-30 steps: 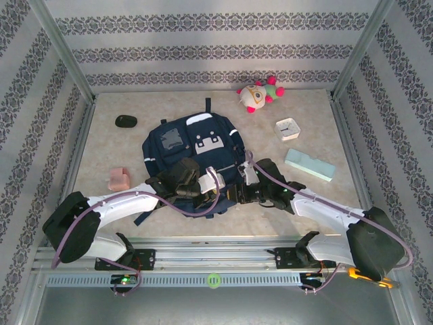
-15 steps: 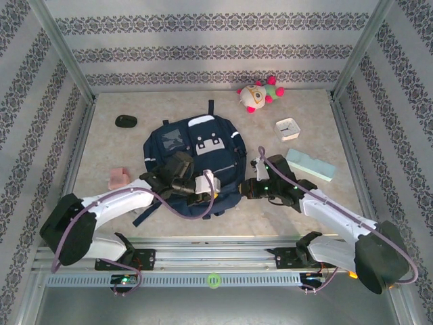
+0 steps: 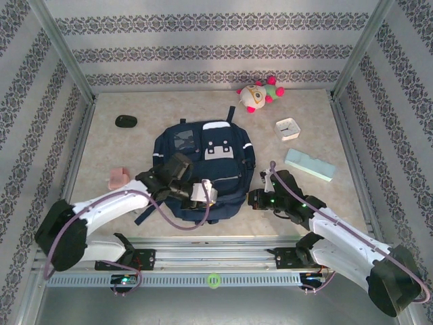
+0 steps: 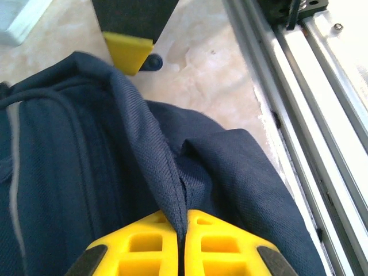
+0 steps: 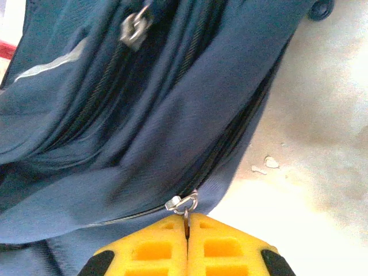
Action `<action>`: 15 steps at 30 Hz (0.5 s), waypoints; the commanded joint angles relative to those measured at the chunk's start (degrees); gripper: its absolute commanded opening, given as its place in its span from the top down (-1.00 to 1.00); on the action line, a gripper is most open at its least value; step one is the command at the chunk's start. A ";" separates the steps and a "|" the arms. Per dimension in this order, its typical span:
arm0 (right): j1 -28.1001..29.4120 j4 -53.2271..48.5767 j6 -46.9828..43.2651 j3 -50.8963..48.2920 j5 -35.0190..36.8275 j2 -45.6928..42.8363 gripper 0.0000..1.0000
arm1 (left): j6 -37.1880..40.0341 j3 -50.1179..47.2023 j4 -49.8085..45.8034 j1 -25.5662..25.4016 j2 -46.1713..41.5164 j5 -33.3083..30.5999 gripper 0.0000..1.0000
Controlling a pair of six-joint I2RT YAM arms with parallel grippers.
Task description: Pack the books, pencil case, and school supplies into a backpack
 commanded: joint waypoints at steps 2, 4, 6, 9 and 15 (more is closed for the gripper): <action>2.71 0.27 0.32 1.48 3.15 -0.36 1.00 | -6.15 -1.68 -3.95 1.21 -5.62 -10.95 0.48; 5.62 1.42 -0.29 2.14 4.74 -0.85 1.00 | -10.16 -0.49 -3.93 1.13 -6.52 -8.89 0.17; 6.26 2.93 0.10 2.10 4.28 -0.70 1.00 | -15.55 0.36 -0.69 -0.27 -6.34 -7.97 -0.08; 6.24 3.99 0.21 1.50 3.96 -0.26 1.00 | -23.76 1.84 6.47 -4.49 -3.53 -12.05 -0.37; 6.20 4.59 0.09 1.39 3.30 -0.24 1.00 | -26.22 7.84 8.64 -12.02 6.28 -17.79 -0.62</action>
